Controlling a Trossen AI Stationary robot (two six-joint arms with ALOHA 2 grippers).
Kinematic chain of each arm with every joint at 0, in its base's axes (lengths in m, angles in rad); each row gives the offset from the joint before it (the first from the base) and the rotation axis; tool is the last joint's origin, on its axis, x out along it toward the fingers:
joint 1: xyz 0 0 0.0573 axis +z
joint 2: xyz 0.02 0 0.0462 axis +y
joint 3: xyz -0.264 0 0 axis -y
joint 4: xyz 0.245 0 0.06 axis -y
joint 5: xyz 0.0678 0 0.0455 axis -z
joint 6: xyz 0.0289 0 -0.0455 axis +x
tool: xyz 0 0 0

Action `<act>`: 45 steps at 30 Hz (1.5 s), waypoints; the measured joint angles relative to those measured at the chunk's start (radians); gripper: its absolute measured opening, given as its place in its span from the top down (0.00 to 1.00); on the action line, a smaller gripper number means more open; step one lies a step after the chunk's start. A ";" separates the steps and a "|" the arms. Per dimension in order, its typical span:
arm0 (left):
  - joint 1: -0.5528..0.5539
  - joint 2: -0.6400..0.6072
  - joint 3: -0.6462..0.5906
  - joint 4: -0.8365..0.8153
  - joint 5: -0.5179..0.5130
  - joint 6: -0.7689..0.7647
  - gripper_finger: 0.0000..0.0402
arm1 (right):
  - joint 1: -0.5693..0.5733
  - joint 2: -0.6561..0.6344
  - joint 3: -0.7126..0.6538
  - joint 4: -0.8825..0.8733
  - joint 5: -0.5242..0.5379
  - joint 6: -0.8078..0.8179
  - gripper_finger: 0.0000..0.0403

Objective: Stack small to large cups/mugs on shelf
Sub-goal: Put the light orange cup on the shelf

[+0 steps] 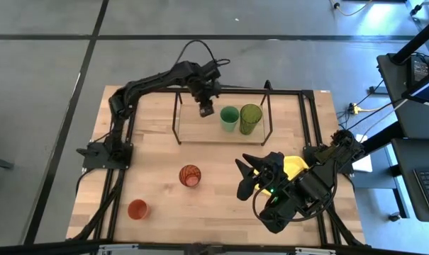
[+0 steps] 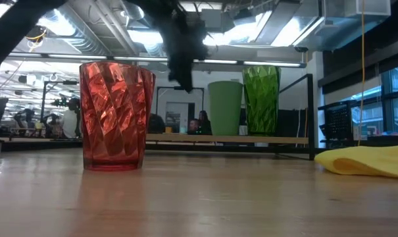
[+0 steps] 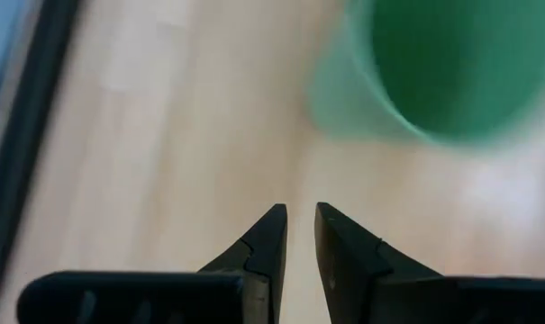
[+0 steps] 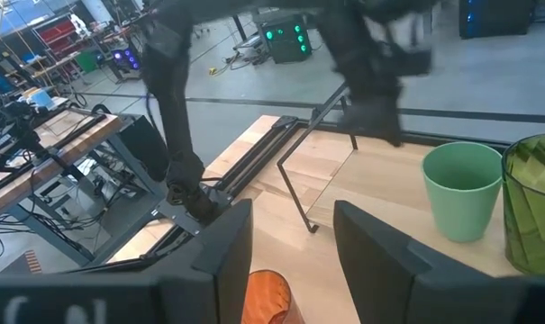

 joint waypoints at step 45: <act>-0.732 -0.743 -1.050 0.509 -0.268 -1.089 0.70 | 0.002 -0.020 0.000 -0.091 -0.025 -0.014 0.61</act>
